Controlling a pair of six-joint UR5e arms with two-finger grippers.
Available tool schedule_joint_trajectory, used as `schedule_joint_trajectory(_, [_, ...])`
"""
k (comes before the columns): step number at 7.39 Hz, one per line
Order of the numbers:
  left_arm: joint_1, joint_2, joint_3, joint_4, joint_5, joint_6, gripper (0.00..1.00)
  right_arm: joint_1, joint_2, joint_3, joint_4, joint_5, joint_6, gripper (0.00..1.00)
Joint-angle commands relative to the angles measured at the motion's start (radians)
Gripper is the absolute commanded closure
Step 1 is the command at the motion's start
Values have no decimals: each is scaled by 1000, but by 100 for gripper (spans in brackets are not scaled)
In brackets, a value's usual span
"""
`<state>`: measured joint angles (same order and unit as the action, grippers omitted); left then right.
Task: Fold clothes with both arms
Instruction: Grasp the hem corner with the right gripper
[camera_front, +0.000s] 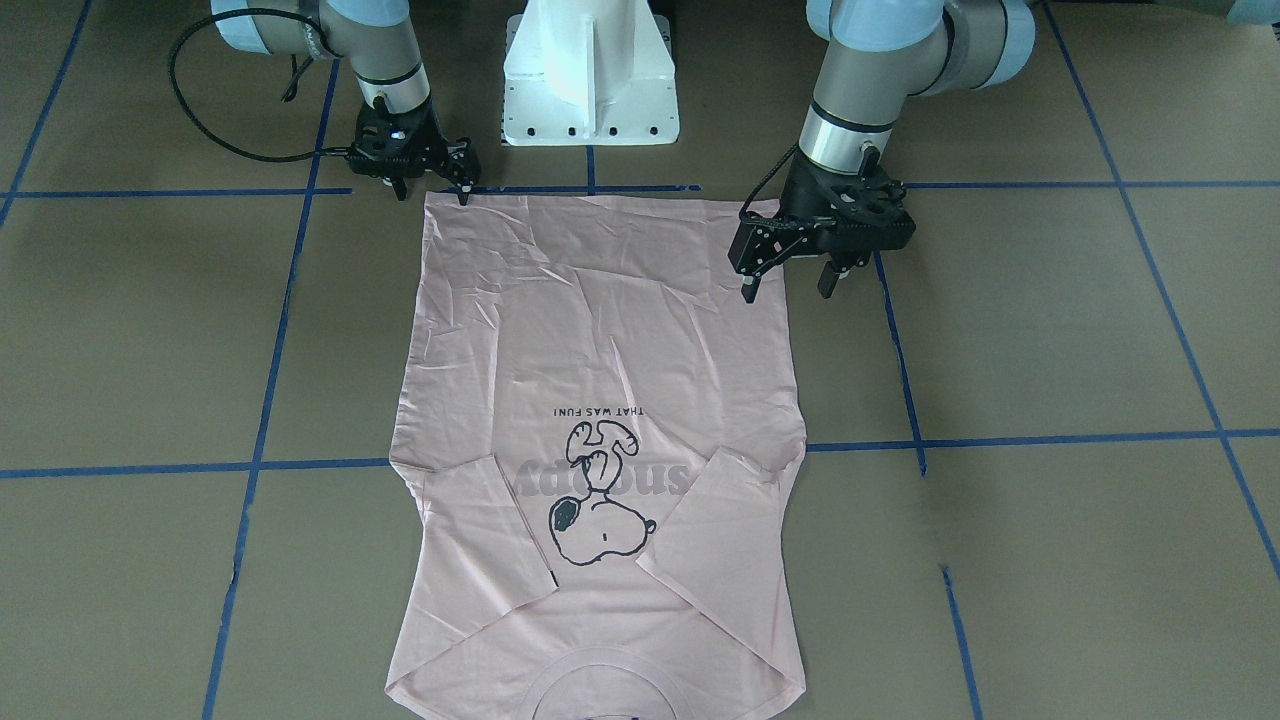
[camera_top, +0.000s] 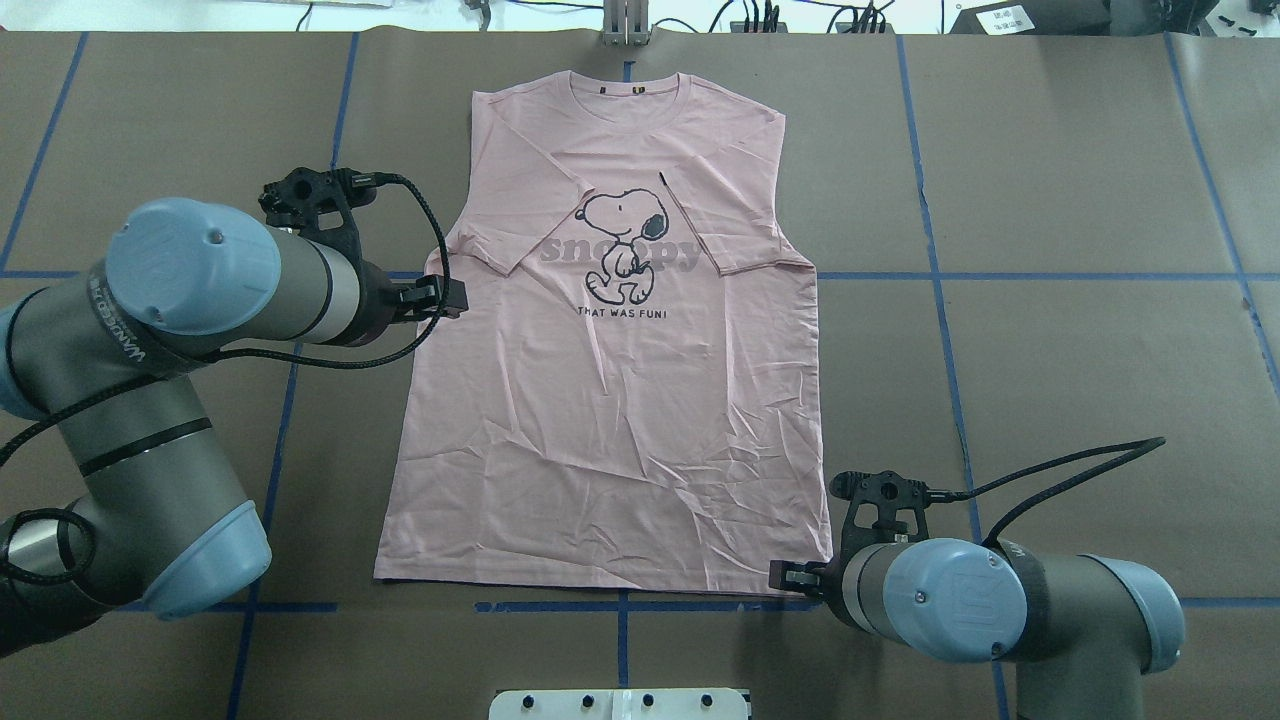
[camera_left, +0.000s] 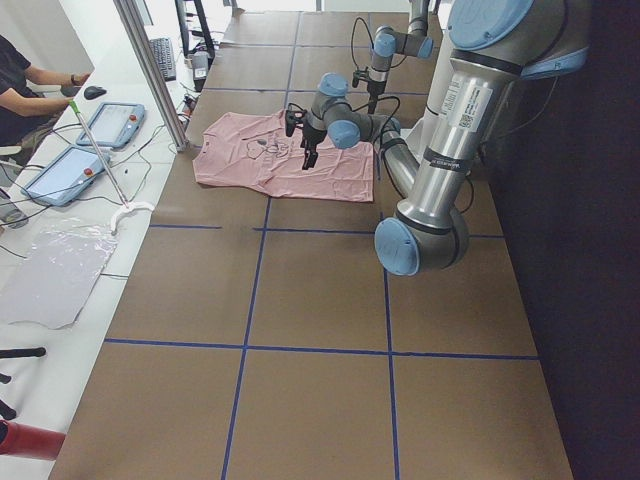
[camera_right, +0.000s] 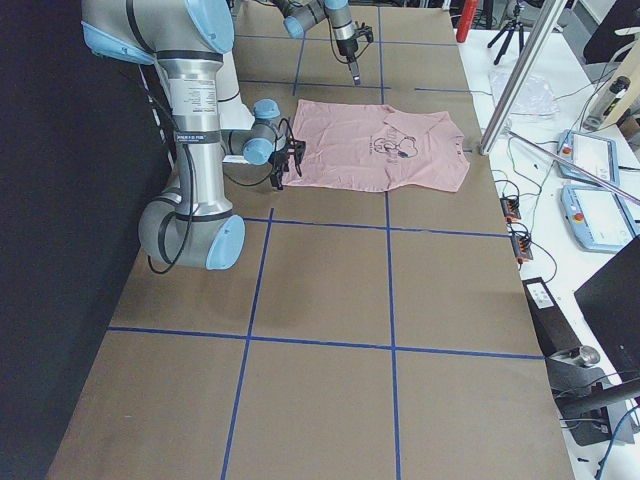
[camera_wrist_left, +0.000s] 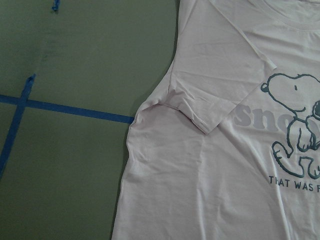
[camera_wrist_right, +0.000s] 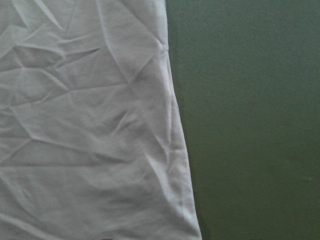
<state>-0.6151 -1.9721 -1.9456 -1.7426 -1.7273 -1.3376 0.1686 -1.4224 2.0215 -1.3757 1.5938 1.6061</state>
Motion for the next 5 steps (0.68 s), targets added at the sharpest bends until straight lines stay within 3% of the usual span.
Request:
schedule_joint_trajectory(1, [0, -1, -1, 2, 0, 0, 0, 2, -1, 0, 0, 3, -2, 49])
schedule_joint_trajectory(4, [0, -5, -1, 2, -1, 0, 0, 2, -3, -1, 0, 5, -2, 69])
schedule_joint_trajectory(5, [0, -5, -1, 2, -2, 2, 0, 3, -1, 2, 0, 5, -2, 82])
